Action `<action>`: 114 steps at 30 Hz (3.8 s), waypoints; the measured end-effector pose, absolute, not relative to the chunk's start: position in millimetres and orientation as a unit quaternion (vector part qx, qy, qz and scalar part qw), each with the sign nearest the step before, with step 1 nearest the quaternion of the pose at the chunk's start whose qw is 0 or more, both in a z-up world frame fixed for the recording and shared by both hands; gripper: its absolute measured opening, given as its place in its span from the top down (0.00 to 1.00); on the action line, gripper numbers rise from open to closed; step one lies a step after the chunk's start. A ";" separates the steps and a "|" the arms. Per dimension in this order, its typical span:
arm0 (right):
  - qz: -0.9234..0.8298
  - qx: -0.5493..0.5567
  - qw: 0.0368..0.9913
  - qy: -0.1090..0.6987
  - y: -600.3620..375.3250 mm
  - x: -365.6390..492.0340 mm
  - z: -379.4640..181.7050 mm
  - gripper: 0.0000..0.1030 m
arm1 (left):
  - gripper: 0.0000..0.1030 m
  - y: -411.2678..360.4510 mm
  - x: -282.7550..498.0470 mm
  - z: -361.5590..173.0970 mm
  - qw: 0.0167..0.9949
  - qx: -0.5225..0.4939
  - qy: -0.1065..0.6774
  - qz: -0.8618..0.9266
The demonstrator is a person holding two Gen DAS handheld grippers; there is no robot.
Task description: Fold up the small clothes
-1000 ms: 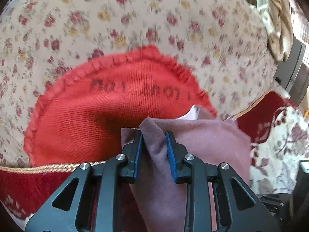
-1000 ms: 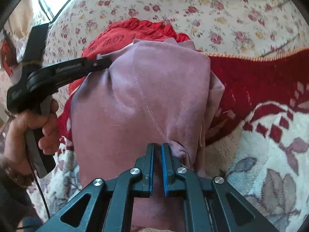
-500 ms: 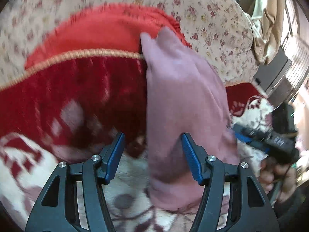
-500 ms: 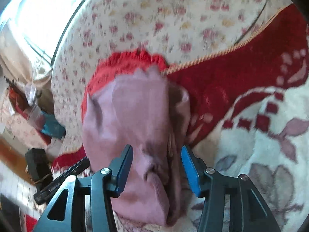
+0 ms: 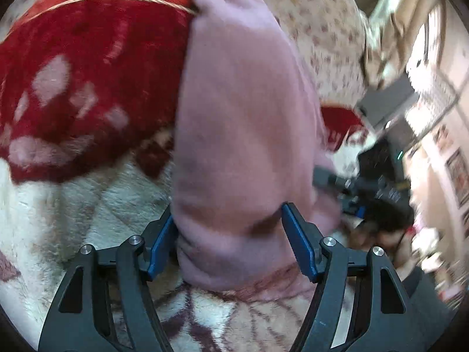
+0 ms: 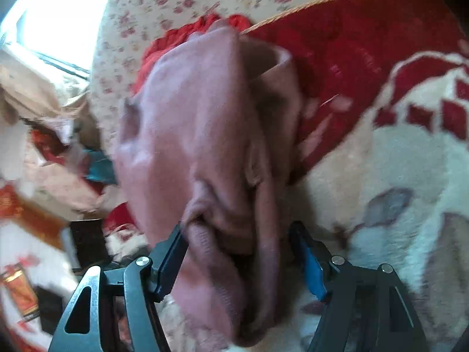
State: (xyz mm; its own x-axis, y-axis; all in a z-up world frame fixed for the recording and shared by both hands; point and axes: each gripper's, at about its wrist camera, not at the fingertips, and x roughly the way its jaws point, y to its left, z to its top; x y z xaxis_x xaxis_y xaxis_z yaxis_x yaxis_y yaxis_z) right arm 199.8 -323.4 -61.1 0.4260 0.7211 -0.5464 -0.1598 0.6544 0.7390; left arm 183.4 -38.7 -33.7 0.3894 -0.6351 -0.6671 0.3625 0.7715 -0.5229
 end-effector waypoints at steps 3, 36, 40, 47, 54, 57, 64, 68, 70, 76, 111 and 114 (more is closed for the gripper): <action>0.284 0.298 0.787 0.460 -320.7 199.4 -60.1 0.61 | 0.73 -41.0 185.1 -31.3 0.815 -0.147 0.475 -0.297; 0.271 0.081 0.845 0.455 -250.3 59.0 46.8 0.77 | 0.77 30.0 42.3 35.7 0.873 -0.115 0.431 -0.198; 0.295 0.028 0.846 0.444 -216.3 57.2 50.7 0.77 | 0.77 12.9 63.2 60.0 0.889 -0.100 0.398 -0.204; 0.256 -0.014 0.874 0.413 -195.3 79.0 38.6 0.77 | 0.77 -20.0 160.2 31.2 0.883 -0.077 0.427 -0.180; 0.216 -0.055 0.864 0.451 -195.9 99.8 -0.1 0.74 | 0.76 -27.7 213.6 -7.8 0.861 -0.080 0.476 -0.159; 0.221 -0.039 0.861 0.457 -201.4 103.2 -0.6 0.70 | 0.76 -30.6 211.7 -6.7 0.865 -0.061 0.472 -0.160; 0.203 -0.053 0.860 0.465 -193.3 104.0 -2.5 0.62 | 0.73 -26.6 153.4 31.4 0.898 -0.004 0.426 -0.111; 0.193 -0.062 0.865 0.459 -192.3 97.6 1.4 0.62 | 0.38 -15.8 109.5 51.8 0.919 0.003 0.392 -0.049; 0.186 -0.051 0.867 0.459 -196.2 90.7 10.2 0.62 | 0.36 -14.3 84.3 59.9 0.928 0.018 0.372 -0.027; 0.147 -0.021 0.899 0.412 -216.9 26.3 48.5 0.61 | 0.21 -13.5 30.9 64.9 0.924 0.018 0.381 -0.017; 0.104 -0.075 0.905 0.406 -207.0 -26.9 36.2 0.61 | 0.16 -40.1 -22.8 49.1 0.913 -0.006 0.401 -0.078; 0.106 -0.076 0.906 0.403 -207.3 -26.6 36.4 0.61 | 0.16 -38.5 -24.8 45.8 0.915 -0.011 0.398 -0.069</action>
State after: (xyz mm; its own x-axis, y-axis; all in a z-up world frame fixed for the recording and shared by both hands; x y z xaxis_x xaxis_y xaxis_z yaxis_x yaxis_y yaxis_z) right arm -26.6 -207.3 36.4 0.6521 0.1318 -0.7466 -0.2538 0.9659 -0.0511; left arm -24.8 -38.5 45.8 0.6739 -0.1350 -0.7264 0.1178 0.9902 -0.0747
